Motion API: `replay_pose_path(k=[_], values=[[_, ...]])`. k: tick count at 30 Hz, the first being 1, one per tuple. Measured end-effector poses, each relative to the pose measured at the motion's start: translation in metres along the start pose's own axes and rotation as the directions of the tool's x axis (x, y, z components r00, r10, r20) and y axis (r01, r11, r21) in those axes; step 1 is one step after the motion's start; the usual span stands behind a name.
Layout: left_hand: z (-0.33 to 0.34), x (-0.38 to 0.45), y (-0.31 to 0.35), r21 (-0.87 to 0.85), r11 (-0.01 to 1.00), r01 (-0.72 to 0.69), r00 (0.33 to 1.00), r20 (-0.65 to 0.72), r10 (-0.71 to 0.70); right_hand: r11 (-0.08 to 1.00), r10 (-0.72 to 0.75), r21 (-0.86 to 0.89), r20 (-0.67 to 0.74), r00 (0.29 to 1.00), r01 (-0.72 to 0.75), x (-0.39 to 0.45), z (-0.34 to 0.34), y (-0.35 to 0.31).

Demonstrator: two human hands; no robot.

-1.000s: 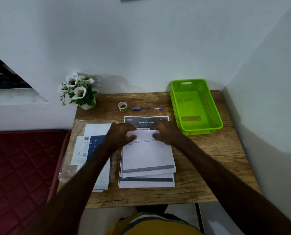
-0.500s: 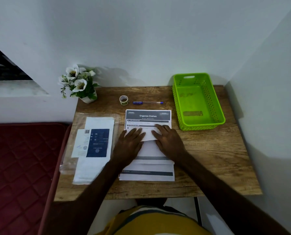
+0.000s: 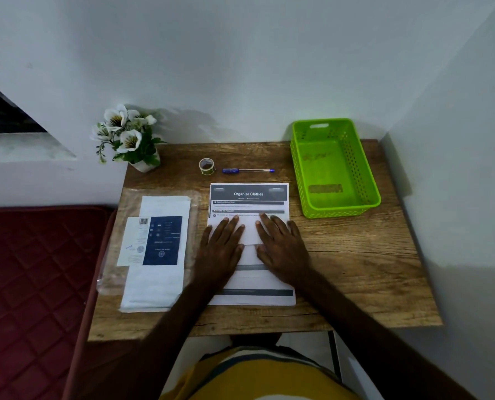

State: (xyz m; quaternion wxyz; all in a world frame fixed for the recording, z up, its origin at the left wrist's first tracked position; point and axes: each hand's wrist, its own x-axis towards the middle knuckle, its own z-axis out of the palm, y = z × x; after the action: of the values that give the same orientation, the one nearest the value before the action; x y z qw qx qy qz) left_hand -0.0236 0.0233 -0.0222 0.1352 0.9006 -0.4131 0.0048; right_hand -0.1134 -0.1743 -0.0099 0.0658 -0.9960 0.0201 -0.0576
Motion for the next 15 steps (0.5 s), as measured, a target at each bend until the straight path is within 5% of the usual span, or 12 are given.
replay_pose_path(k=[9, 15], values=[[-0.001, 0.007, 0.001, -0.065, 0.99, 0.126, 0.99, -0.055, -0.129, 0.999, -0.021, 0.049, -0.024, 0.999, 0.022, 0.018, 0.008, -0.034], [0.004, 0.003, -0.007, -0.026, 0.996, 0.086, 0.996, -0.009, -0.087, 0.997, 0.009, 0.071, 0.01, 1.0, -0.01, 0.016, 0.01, -0.032]])
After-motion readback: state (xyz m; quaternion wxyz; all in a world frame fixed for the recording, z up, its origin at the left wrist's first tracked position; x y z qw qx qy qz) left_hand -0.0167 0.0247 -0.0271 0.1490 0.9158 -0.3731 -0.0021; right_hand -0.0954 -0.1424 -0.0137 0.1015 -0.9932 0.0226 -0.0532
